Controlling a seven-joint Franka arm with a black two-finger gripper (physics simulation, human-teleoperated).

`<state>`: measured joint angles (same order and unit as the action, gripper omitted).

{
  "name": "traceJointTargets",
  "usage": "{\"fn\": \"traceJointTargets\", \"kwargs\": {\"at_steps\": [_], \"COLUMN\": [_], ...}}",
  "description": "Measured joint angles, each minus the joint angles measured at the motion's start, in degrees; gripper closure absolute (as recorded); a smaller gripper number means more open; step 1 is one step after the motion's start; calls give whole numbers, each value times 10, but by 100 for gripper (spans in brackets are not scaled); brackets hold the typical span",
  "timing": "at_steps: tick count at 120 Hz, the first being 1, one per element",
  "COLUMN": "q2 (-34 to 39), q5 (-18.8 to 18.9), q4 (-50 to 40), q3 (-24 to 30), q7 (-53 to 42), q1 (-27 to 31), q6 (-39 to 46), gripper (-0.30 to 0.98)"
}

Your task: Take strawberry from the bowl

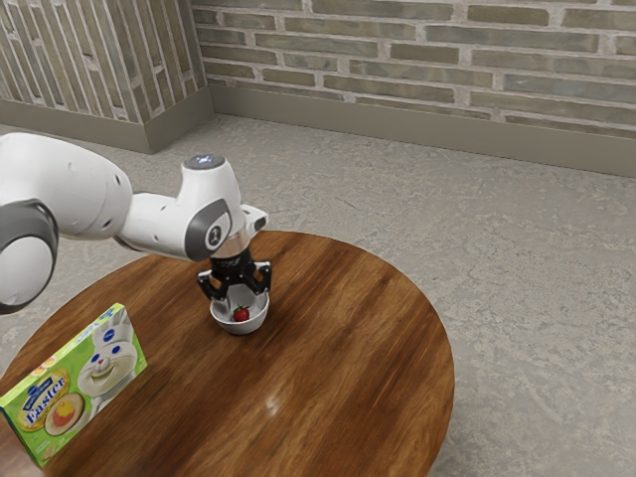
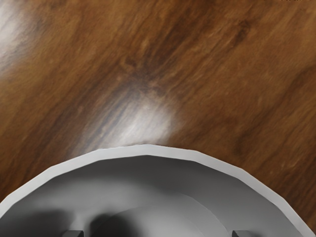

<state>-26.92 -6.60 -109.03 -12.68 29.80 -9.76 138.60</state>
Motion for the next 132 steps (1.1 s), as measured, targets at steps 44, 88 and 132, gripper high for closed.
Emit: {"fn": "traceJointTargets", "kwargs": {"at_steps": [44, 88, 132], "q2": [10, 25, 13], "q5": [-4, -12, -10], "q4": [-5, -29, -28], "q3": [0, 0, 0], "q7": [-4, -6, -8], "q1": [1, 2, 3], "q6": [1, 2, 4], "gripper": [33, 33, 31]}}
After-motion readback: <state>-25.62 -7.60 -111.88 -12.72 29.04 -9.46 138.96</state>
